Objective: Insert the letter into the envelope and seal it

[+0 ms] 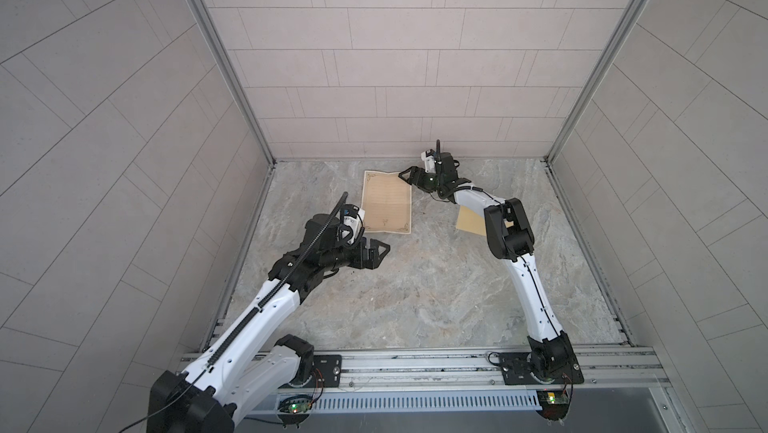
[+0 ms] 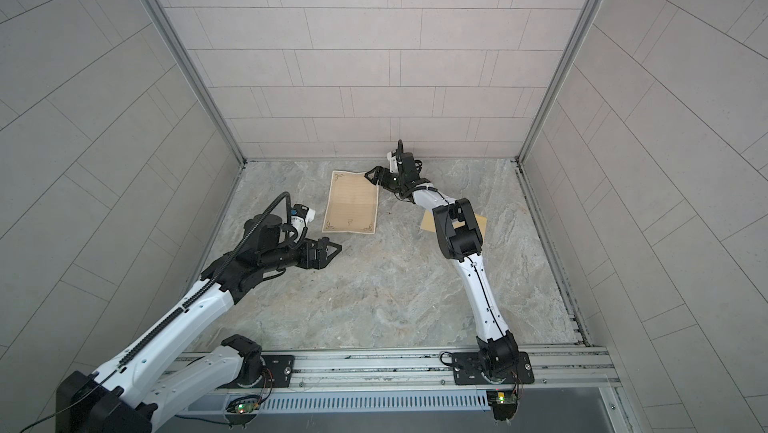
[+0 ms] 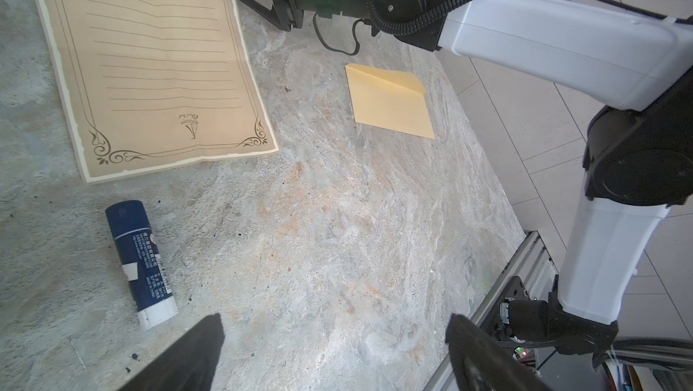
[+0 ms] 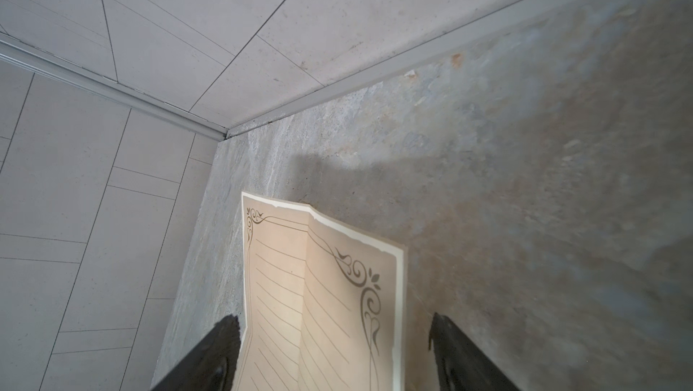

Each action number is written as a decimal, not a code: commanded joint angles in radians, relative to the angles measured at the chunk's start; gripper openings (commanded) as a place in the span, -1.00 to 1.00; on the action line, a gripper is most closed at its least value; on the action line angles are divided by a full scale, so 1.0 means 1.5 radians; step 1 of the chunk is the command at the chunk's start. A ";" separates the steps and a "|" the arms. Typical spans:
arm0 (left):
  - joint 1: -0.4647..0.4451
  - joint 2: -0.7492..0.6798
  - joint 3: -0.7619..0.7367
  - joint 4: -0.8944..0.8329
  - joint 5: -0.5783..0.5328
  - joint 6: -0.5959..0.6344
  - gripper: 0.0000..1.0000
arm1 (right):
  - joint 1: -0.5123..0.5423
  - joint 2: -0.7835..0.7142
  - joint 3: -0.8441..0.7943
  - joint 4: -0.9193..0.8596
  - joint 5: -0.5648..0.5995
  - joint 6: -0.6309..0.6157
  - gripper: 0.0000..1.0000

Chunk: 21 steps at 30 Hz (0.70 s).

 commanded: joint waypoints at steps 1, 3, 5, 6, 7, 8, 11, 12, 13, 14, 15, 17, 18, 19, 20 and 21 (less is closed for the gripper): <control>-0.002 -0.011 -0.005 -0.007 -0.001 0.011 0.98 | -0.002 0.021 0.031 -0.029 -0.010 -0.007 0.61; -0.002 -0.011 -0.005 -0.008 0.001 0.011 0.98 | -0.002 0.037 0.049 -0.027 -0.024 0.001 0.61; -0.002 -0.011 -0.005 -0.007 0.001 0.010 0.98 | -0.002 0.051 0.064 -0.021 -0.039 0.009 0.61; -0.002 -0.011 -0.005 -0.007 0.002 0.011 0.98 | -0.002 0.058 0.072 -0.018 -0.047 0.014 0.61; -0.002 -0.011 -0.005 -0.007 0.002 0.011 0.98 | -0.002 0.063 0.078 -0.016 -0.052 0.017 0.60; -0.002 -0.012 -0.005 -0.007 0.002 0.011 0.98 | -0.002 0.067 0.082 -0.012 -0.058 0.020 0.60; -0.002 -0.011 -0.005 -0.007 0.003 0.011 0.98 | -0.002 0.075 0.085 0.004 -0.069 0.031 0.57; -0.001 -0.011 -0.005 -0.007 0.003 0.010 0.98 | -0.002 0.077 0.087 0.004 -0.072 0.033 0.56; -0.001 -0.011 -0.005 -0.007 0.003 0.011 0.98 | -0.002 0.080 0.089 0.004 -0.073 0.033 0.55; -0.001 -0.011 -0.005 -0.007 0.003 0.011 0.98 | -0.002 0.082 0.090 0.005 -0.074 0.035 0.54; -0.001 -0.012 -0.005 -0.007 0.003 0.011 0.98 | -0.002 0.084 0.090 0.008 -0.076 0.036 0.52; -0.002 -0.011 -0.005 -0.007 0.003 0.011 0.98 | -0.002 0.087 0.090 0.016 -0.082 0.042 0.44; -0.002 -0.011 -0.005 -0.007 0.003 0.010 0.98 | -0.002 0.088 0.090 0.020 -0.086 0.046 0.38; -0.002 -0.011 -0.005 -0.008 0.003 0.011 0.98 | -0.002 0.089 0.089 0.024 -0.090 0.049 0.33; -0.001 -0.011 -0.005 -0.008 0.003 0.011 0.98 | -0.002 0.090 0.087 0.032 -0.092 0.052 0.24; -0.002 -0.011 -0.005 -0.008 0.003 0.011 0.98 | -0.002 0.089 0.084 0.038 -0.094 0.055 0.12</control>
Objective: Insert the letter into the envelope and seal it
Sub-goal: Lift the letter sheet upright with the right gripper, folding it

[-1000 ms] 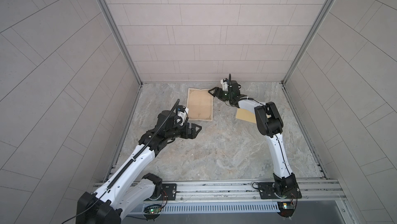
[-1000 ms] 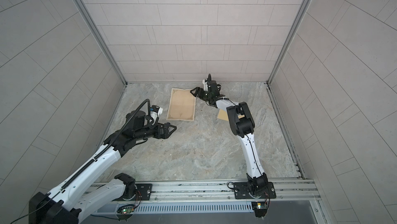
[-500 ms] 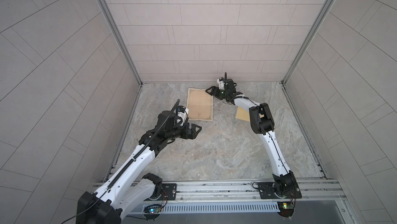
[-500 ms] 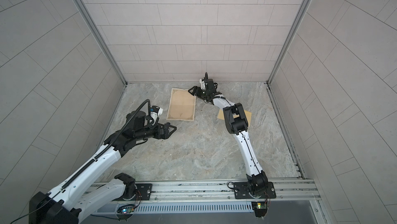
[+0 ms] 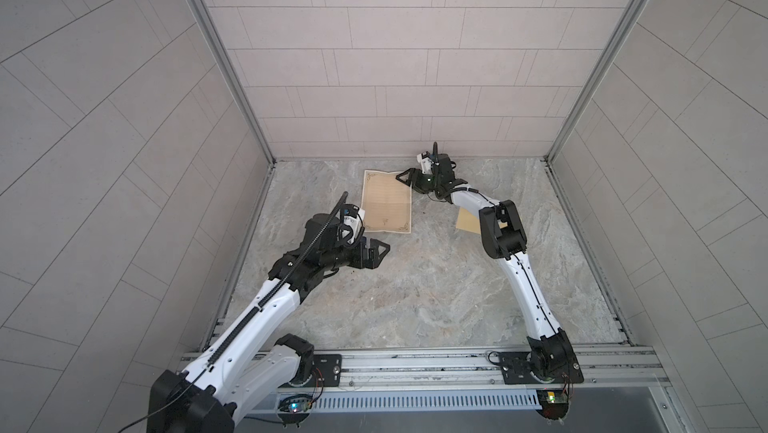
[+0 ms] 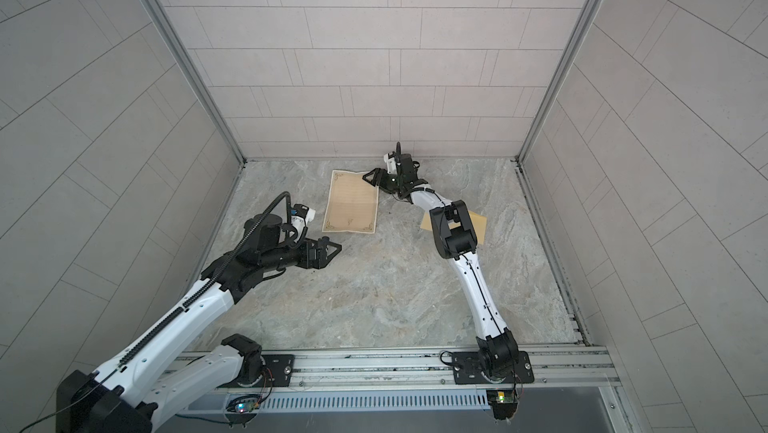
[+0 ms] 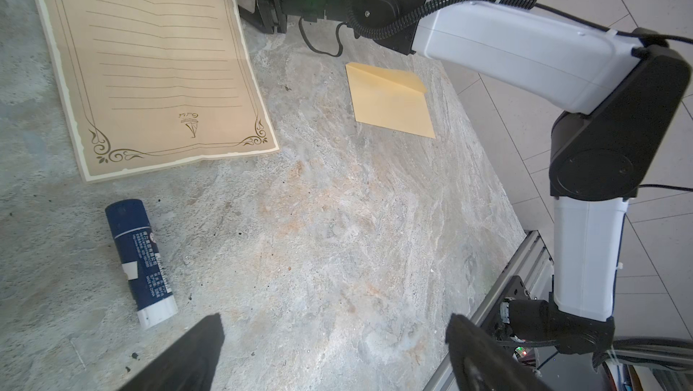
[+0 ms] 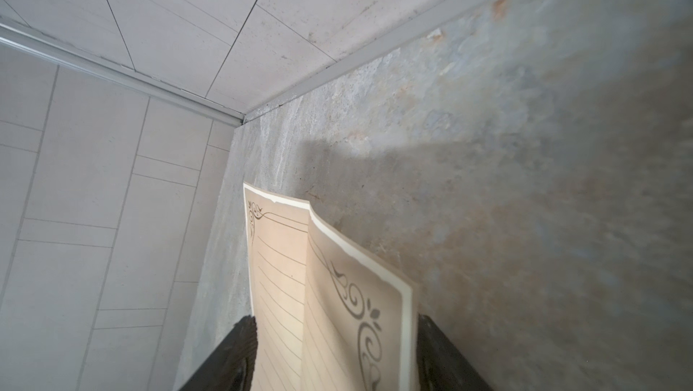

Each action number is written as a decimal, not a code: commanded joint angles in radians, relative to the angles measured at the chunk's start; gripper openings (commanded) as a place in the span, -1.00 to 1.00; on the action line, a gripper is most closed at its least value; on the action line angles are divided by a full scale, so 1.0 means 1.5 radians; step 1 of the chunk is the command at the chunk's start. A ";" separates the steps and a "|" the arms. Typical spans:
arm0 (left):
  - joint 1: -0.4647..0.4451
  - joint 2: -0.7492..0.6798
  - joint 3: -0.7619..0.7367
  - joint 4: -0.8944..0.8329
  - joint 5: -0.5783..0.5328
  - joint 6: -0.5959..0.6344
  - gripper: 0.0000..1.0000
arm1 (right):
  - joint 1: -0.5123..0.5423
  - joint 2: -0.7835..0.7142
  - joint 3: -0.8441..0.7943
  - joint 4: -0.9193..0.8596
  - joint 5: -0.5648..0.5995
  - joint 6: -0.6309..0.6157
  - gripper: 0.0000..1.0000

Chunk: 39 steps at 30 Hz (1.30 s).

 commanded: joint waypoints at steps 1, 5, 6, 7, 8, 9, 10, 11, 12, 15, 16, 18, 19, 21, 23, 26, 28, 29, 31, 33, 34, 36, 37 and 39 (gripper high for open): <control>-0.002 -0.011 -0.005 -0.008 0.002 0.011 0.98 | -0.002 0.019 0.005 0.034 -0.017 0.021 0.01; -0.002 -0.012 -0.005 -0.010 0.002 0.012 0.98 | -0.003 0.009 -0.012 0.057 -0.016 0.023 -0.39; -0.002 -0.012 -0.005 -0.009 0.002 0.012 0.98 | -0.003 0.006 -0.017 0.063 -0.015 0.023 -0.46; -0.002 -0.012 -0.004 -0.009 0.001 0.012 0.98 | -0.004 0.003 -0.022 0.068 -0.014 0.023 -0.53; -0.002 -0.013 -0.004 -0.011 0.001 0.012 0.98 | -0.005 0.000 -0.028 0.075 -0.012 0.023 -0.61; -0.001 -0.013 -0.004 -0.010 0.001 0.012 0.98 | -0.006 -0.003 -0.033 0.082 -0.010 0.023 -0.70; -0.001 -0.012 -0.004 -0.010 0.001 0.012 0.98 | -0.007 -0.005 -0.036 0.086 -0.008 0.022 -0.76; -0.002 -0.012 -0.005 -0.010 0.001 0.012 0.98 | -0.008 -0.009 -0.040 0.093 -0.008 0.023 -0.81; -0.002 -0.012 -0.005 -0.011 0.001 0.012 0.98 | -0.009 -0.012 -0.045 0.102 -0.008 0.025 -0.86; -0.002 -0.012 -0.004 -0.011 0.000 0.012 0.98 | -0.015 -0.028 -0.063 0.132 -0.007 0.033 -1.00; -0.002 -0.014 -0.005 -0.011 0.000 0.013 0.98 | -0.016 -0.036 -0.071 0.143 -0.005 0.035 -1.00; -0.001 -0.014 -0.005 -0.011 -0.002 0.012 0.98 | -0.023 -0.061 -0.097 0.176 0.000 0.040 -1.00; -0.002 -0.015 -0.004 -0.011 -0.003 0.012 0.98 | -0.026 -0.075 -0.109 0.191 0.004 0.041 -1.00; -0.002 -0.017 -0.005 -0.012 -0.004 0.013 0.98 | -0.033 -0.104 -0.134 0.218 0.013 0.043 -1.00; -0.001 -0.017 -0.004 -0.011 -0.007 0.014 0.98 | -0.041 -0.135 -0.157 0.239 0.020 0.045 -1.00; -0.001 -0.021 0.001 -0.013 -0.014 0.016 0.98 | -0.050 -0.183 -0.186 0.264 0.025 0.047 -1.00; -0.001 -0.026 0.004 -0.009 -0.022 0.015 0.98 | -0.054 -0.215 -0.207 0.278 0.025 0.045 -1.00; -0.001 -0.028 0.006 -0.002 -0.021 0.014 0.98 | -0.055 -0.234 -0.218 0.284 0.026 0.041 -1.00; -0.001 -0.031 0.014 0.009 -0.020 0.008 0.98 | -0.056 -0.272 -0.241 0.293 0.023 0.028 -1.00; -0.001 -0.032 0.022 0.025 -0.018 -0.003 0.98 | -0.056 -0.312 -0.268 0.294 0.018 0.009 -1.00; -0.002 -0.031 0.028 0.036 -0.016 -0.009 0.98 | -0.056 -0.335 -0.283 0.296 0.011 0.000 -1.00; -0.002 -0.030 0.042 0.049 -0.012 -0.014 0.99 | -0.056 -0.382 -0.318 0.301 0.000 -0.022 -1.00; -0.001 -0.029 0.051 0.053 -0.018 -0.017 0.98 | -0.056 -0.410 -0.338 0.302 -0.005 -0.035 -1.00; -0.001 -0.029 0.059 0.077 -0.031 -0.025 0.98 | -0.056 -0.465 -0.381 0.301 -0.014 -0.064 -1.00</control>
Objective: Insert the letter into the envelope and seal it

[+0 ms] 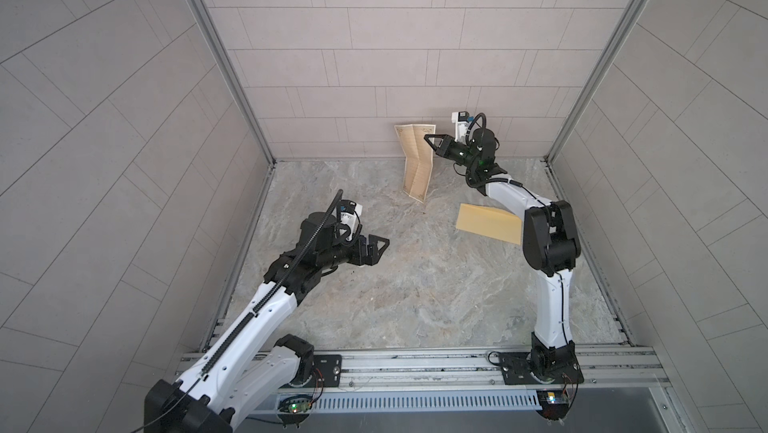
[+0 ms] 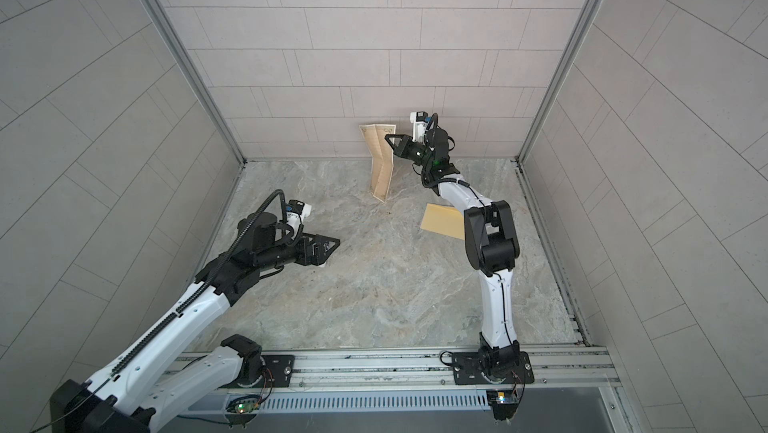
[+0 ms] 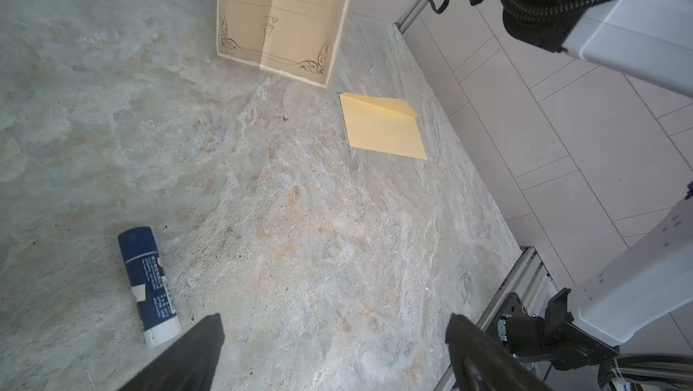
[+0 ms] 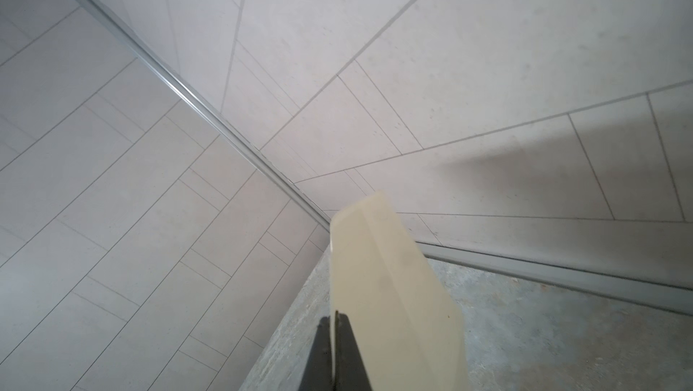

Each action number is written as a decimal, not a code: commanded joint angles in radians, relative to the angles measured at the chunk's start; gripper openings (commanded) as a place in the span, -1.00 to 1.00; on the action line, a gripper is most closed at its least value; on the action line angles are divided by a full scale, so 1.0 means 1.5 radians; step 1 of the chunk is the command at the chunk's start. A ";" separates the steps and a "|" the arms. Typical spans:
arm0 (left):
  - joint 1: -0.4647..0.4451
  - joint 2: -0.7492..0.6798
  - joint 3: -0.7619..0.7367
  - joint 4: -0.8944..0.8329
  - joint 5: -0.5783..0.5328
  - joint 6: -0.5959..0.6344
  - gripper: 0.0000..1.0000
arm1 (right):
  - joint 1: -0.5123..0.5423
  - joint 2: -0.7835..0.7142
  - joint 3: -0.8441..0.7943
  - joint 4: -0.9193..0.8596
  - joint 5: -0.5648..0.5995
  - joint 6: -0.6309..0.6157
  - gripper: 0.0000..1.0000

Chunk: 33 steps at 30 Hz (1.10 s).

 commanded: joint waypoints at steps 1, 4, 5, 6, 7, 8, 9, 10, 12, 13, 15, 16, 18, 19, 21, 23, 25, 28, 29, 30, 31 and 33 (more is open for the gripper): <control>-0.001 -0.009 0.034 0.067 -0.018 -0.020 0.98 | 0.003 -0.092 -0.066 0.018 -0.028 -0.068 -1.00; -0.002 -0.008 0.040 0.111 -0.025 -0.020 0.98 | 0.003 -0.185 -0.134 -0.003 -0.044 -0.123 -1.00; -0.002 -0.007 0.044 0.124 -0.025 -0.020 0.98 | 0.004 -0.216 -0.152 -0.025 -0.051 -0.148 -1.00; -0.002 -0.005 0.049 0.132 -0.025 -0.014 0.98 | 0.005 -0.244 -0.165 -0.051 -0.057 -0.175 -1.00; -0.001 -0.002 0.057 0.138 -0.019 -0.002 0.98 | 0.006 -0.273 -0.181 -0.085 -0.065 -0.209 -1.00; -0.002 0.001 0.068 0.142 -0.011 0.015 0.98 | 0.009 -0.303 -0.196 -0.120 -0.073 -0.243 -1.00; -0.002 0.003 0.077 0.141 -0.007 0.031 0.98 | 0.012 -0.329 -0.210 -0.153 -0.079 -0.277 -1.00; -0.002 0.005 0.088 0.143 0.001 0.054 0.98 | 0.017 -0.357 -0.225 -0.192 -0.084 -0.316 -1.00; -0.002 0.005 0.106 0.143 0.029 0.110 0.95 | 0.028 -0.408 -0.249 -0.272 -0.085 -0.399 -1.00; -0.003 0.003 0.114 0.142 0.044 0.141 0.95 | 0.035 -0.432 -0.261 -0.313 -0.080 -0.438 -1.00; -0.003 -0.002 0.129 0.132 0.065 0.198 0.95 | 0.047 -0.473 -0.288 -0.367 -0.079 -0.497 -1.00; -0.003 -0.003 0.136 0.126 0.081 0.232 0.95 | 0.052 -0.494 -0.307 -0.383 -0.078 -0.517 -1.00; -0.003 -0.005 0.146 0.120 0.109 0.289 0.95 | 0.063 -0.529 -0.340 -0.403 -0.080 -0.550 -1.00; -0.004 -0.003 0.151 0.116 0.120 0.312 0.95 | 0.069 -0.547 -0.355 -0.415 -0.080 -0.570 -1.00; -0.004 0.002 0.161 0.103 0.139 0.348 0.95 | 0.083 -0.578 -0.379 -0.441 -0.078 -0.607 -1.00; -0.006 0.012 0.172 0.083 0.161 0.390 0.90 | 0.097 -0.601 -0.393 -0.471 -0.075 -0.645 -1.00; -0.011 0.022 0.178 0.058 0.176 0.429 0.87 | 0.116 -0.623 -0.405 -0.500 -0.070 -0.686 -1.00; -0.023 0.036 0.179 0.020 0.201 0.488 0.80 | 0.138 -0.649 -0.421 -0.527 -0.057 -0.725 -1.00; -0.030 0.040 0.178 0.009 0.205 0.507 0.78 | 0.147 -0.655 -0.424 -0.533 -0.056 -0.733 -1.00; -0.037 0.042 0.177 0.002 0.206 0.520 0.77 | 0.152 -0.659 -0.427 -0.537 -0.057 -0.738 -1.00; -0.044 0.044 0.174 -0.003 0.207 0.533 0.77 | 0.159 -0.663 -0.427 -0.543 -0.057 -0.744 -1.00; -0.055 0.046 0.171 -0.007 0.202 0.548 0.74 | 0.173 -0.669 -0.426 -0.556 -0.055 -0.759 -1.00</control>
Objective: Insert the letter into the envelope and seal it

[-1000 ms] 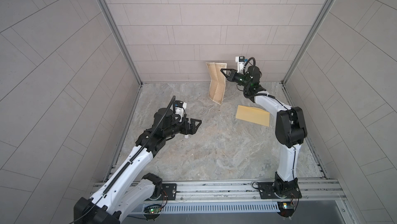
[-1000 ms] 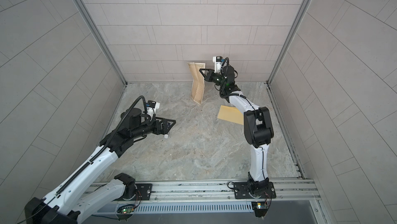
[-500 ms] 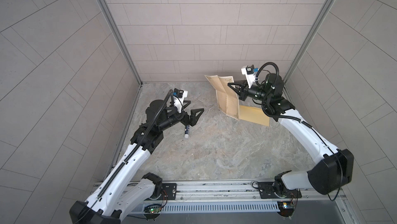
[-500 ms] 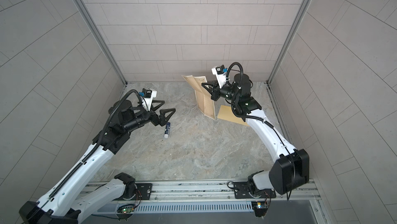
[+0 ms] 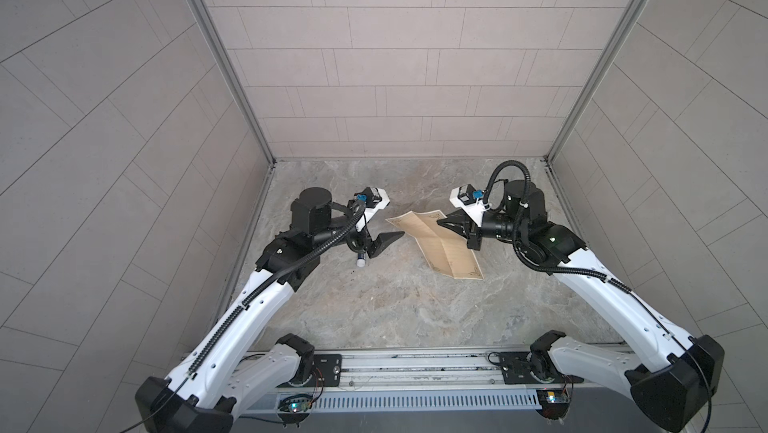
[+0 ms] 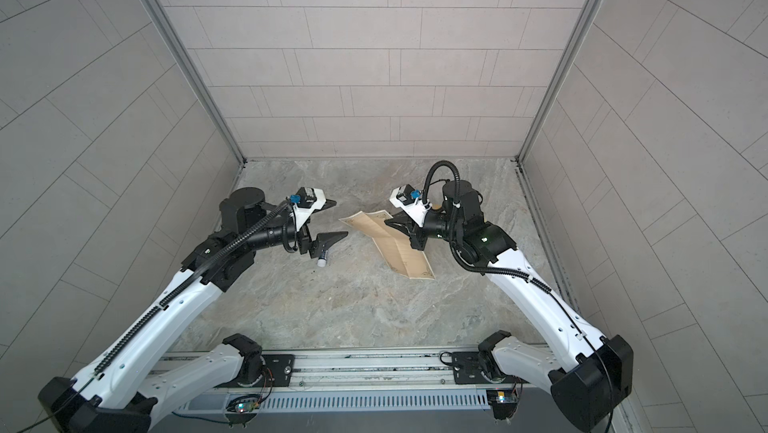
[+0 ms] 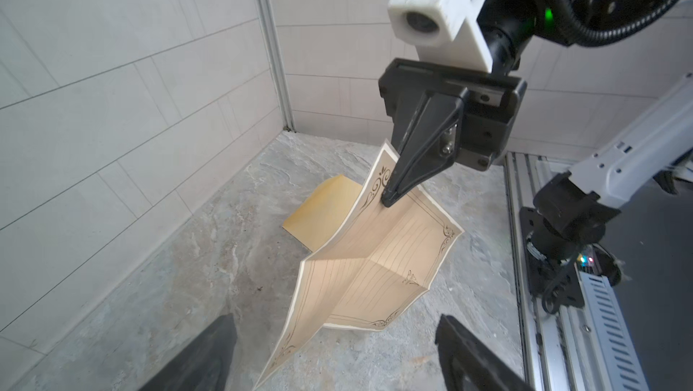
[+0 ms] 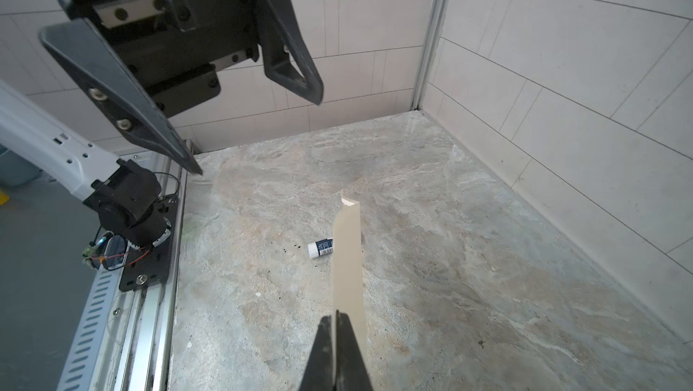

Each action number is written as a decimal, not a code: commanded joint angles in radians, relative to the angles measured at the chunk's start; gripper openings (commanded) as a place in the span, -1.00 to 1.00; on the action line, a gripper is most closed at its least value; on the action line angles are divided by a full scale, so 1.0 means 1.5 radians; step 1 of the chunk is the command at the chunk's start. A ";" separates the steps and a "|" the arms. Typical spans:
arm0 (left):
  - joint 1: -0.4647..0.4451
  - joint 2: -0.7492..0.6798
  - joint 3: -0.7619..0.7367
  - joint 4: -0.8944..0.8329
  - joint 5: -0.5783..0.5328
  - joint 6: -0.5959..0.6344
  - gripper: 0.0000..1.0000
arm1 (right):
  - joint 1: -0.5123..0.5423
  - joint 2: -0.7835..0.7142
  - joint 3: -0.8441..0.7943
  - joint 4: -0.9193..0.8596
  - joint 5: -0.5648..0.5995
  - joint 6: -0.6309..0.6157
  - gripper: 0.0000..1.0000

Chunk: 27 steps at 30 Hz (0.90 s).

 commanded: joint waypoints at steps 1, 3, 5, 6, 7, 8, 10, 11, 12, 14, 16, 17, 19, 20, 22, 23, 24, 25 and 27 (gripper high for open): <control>-0.017 -0.002 0.006 -0.026 0.022 0.076 0.74 | 0.021 -0.018 0.000 -0.040 0.003 -0.069 -1.00; -0.022 -0.001 0.006 -0.033 0.018 0.090 0.72 | 0.033 -0.020 0.002 -0.053 0.003 -0.082 -1.00; -0.026 0.000 0.007 -0.044 0.010 0.102 0.71 | 0.044 -0.022 0.005 -0.065 0.003 -0.091 -1.00; -0.027 0.000 0.009 -0.055 0.009 0.111 0.70 | 0.047 -0.023 0.006 -0.067 0.003 -0.094 -1.00; -0.029 0.003 0.010 -0.066 0.009 0.119 0.70 | 0.052 -0.024 0.006 -0.068 0.003 -0.097 -1.00; -0.030 0.006 0.012 -0.075 0.010 0.125 0.70 | 0.056 -0.027 0.005 -0.066 0.003 -0.098 -1.00; -0.036 0.012 0.013 -0.084 0.012 0.129 0.68 | 0.064 -0.029 0.004 -0.061 0.004 -0.099 -1.00; -0.039 0.017 0.013 -0.085 0.013 0.131 0.67 | 0.068 -0.031 0.004 -0.059 0.005 -0.099 -1.00; -0.043 0.021 0.015 -0.086 0.013 0.132 0.66 | 0.072 -0.031 0.006 -0.057 0.005 -0.100 -1.00; -0.051 0.028 0.015 -0.087 0.008 0.135 0.63 | 0.081 -0.030 0.008 -0.055 0.006 -0.103 -1.00; -0.058 0.035 0.018 -0.087 -0.002 0.135 0.60 | 0.087 -0.028 0.010 -0.057 0.007 -0.107 -1.00; -0.060 0.038 0.019 -0.088 -0.009 0.135 0.55 | 0.090 -0.029 0.011 -0.057 0.009 -0.108 -1.00; -0.064 0.044 0.024 -0.095 -0.013 0.136 0.42 | 0.092 -0.029 0.012 -0.056 0.009 -0.110 -1.00; -0.066 0.049 0.027 -0.099 -0.014 0.136 0.36 | 0.093 -0.030 0.011 -0.054 0.009 -0.110 -1.00; -0.070 0.052 0.029 -0.103 -0.016 0.136 0.28 | 0.093 -0.031 0.010 -0.051 0.010 -0.110 -1.00; -0.071 0.053 0.028 -0.104 -0.017 0.136 0.25 | 0.094 -0.031 0.010 -0.050 0.011 -0.109 -1.00; -0.073 0.054 0.027 -0.104 -0.017 0.137 0.18 | 0.094 -0.031 0.010 -0.049 0.012 -0.109 -1.00; -0.076 0.055 0.027 -0.105 -0.018 0.138 0.09 | 0.095 -0.031 0.008 -0.047 0.012 -0.108 -1.00; -0.079 0.057 0.027 -0.106 -0.020 0.140 -0.06 | 0.096 -0.031 0.007 -0.044 0.016 -0.105 -1.00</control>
